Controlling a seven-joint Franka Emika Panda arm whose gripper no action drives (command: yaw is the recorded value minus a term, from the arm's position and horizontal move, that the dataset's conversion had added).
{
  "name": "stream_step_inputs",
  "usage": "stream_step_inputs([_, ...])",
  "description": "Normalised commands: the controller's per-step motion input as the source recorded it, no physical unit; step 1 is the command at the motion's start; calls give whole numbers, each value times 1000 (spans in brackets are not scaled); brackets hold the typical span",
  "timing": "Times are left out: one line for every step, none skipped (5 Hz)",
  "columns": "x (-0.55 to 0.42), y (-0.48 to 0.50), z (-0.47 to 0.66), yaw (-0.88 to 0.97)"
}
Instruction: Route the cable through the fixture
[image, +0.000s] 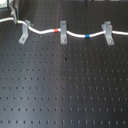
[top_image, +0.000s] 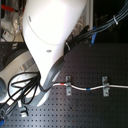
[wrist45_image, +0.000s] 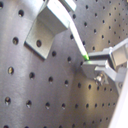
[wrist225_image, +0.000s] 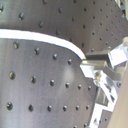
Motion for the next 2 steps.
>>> stream_step_inputs([-50, -551, 0, 0])
stream_step_inputs([51, -35, -2, 0])
